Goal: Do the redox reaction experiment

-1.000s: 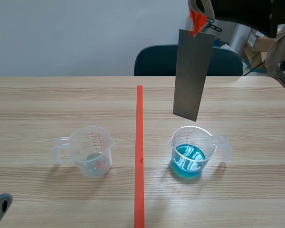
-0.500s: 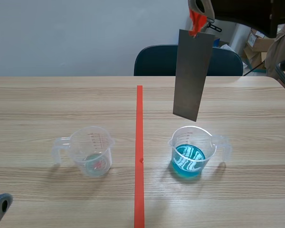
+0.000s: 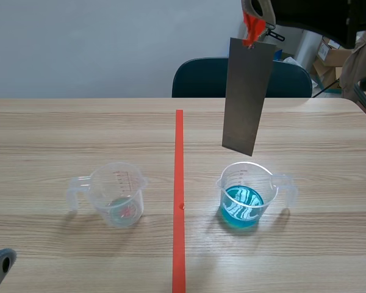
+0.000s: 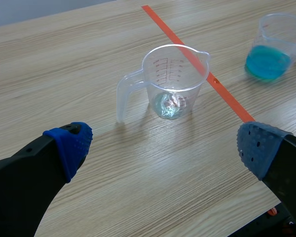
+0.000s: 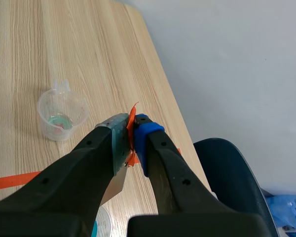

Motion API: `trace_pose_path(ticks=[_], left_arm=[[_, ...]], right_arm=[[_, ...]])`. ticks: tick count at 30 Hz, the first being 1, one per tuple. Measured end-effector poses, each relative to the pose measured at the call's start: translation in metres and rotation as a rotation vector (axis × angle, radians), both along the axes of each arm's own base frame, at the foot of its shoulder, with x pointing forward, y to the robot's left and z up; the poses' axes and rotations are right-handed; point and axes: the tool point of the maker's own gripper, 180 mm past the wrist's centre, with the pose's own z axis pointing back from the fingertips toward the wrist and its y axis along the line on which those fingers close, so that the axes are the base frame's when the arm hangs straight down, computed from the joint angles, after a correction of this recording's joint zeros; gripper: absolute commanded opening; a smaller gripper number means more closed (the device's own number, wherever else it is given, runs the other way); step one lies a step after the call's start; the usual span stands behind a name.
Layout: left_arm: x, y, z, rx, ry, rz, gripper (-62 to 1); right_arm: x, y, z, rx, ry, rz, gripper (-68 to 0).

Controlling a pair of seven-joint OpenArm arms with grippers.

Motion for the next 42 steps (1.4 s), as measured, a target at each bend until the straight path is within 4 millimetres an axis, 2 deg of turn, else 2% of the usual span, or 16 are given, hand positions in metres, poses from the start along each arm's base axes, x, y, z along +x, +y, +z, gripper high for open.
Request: trace_pose_path(ticks=[6,10,18,24,31,42], left_arm=[[0.000,0.000,0.000,0.000,0.000,0.000,1.4],[0.000,0.000,0.000,0.000,0.000,0.000,1.4],[0.000,0.000,0.000,0.000,0.000,0.000,1.4],[0.000,0.000,0.000,0.000,0.000,0.000,1.4],[0.000,0.000,0.000,0.000,0.000,0.000,1.4],[0.000,0.000,0.000,0.000,0.000,0.000,1.4]], right_arm=[[-0.001,0.006,0.001,0.029,0.000,0.008,-66.9],[-0.002,0.018,-0.008,0.014,0.009,0.027,-66.9],[-0.008,0.054,-0.004,0.026,-0.007,0.115,-66.9],[-0.012,0.089,-0.002,0.039,-0.035,0.189,-66.9],[-0.001,0.121,-0.007,0.053,-0.016,0.236,-66.9],[0.007,0.158,-0.014,0.052,0.032,0.306,-66.9]])
